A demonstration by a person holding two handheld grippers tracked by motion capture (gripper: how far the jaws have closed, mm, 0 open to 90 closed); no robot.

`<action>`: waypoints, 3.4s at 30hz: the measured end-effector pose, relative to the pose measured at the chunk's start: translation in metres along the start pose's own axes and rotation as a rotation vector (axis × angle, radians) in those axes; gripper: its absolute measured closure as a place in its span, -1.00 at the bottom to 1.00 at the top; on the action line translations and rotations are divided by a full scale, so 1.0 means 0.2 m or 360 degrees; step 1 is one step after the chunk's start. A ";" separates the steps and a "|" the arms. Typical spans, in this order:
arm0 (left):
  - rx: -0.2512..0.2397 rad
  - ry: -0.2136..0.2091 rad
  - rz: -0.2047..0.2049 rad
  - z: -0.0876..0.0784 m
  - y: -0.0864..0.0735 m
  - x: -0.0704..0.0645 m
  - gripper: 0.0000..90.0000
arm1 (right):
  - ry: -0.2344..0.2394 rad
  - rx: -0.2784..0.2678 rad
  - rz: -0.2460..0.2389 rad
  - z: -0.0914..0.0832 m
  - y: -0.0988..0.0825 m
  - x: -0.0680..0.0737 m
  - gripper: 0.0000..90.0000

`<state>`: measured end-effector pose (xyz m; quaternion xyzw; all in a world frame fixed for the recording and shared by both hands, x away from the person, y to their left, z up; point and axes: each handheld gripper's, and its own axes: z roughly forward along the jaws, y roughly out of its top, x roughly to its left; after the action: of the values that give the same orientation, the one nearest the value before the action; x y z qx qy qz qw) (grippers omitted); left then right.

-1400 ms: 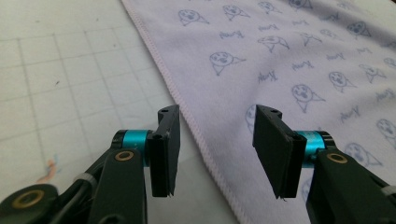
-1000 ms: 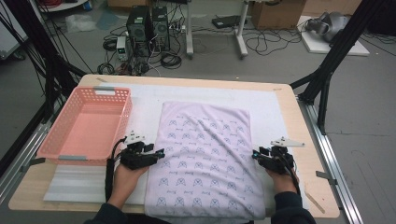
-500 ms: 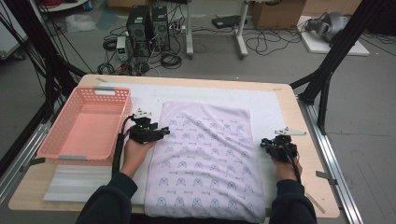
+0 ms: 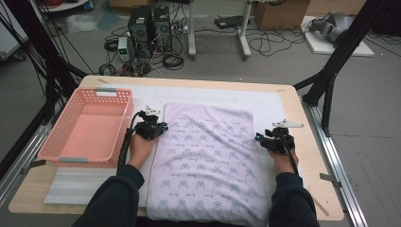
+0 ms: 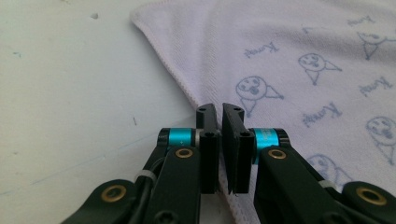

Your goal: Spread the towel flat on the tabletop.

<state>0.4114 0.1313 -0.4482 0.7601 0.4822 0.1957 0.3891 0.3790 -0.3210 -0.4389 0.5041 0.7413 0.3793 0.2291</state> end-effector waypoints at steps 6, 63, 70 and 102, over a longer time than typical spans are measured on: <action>0.0042 0.0092 -0.0029 -0.04 -0.01 0.04 0.92 | -0.0037 0.0036 0.0015 0.14 0.16 -0.05 0.13; 0.0013 0.0104 -0.0206 0.19 0.20 0.15 -0.05 | 0.0068 0.0158 -0.0024 0.19 0.10 0.01 0.74; 0.0002 0.0025 -0.0142 0.12 0.23 0.10 -0.06 | -0.0084 0.0185 -0.0026 0.17 0.10 0.00 0.87; -0.0621 -0.0516 0.0113 -0.32 -0.09 -0.07 -0.62 | 0.0140 -0.0249 -0.0149 -0.36 -0.12 -0.01 -0.54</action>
<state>0.3523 0.1479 -0.4210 0.7086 0.3397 0.1742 0.5934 0.3144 -0.3522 -0.4154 0.4321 0.7416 0.4468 0.2525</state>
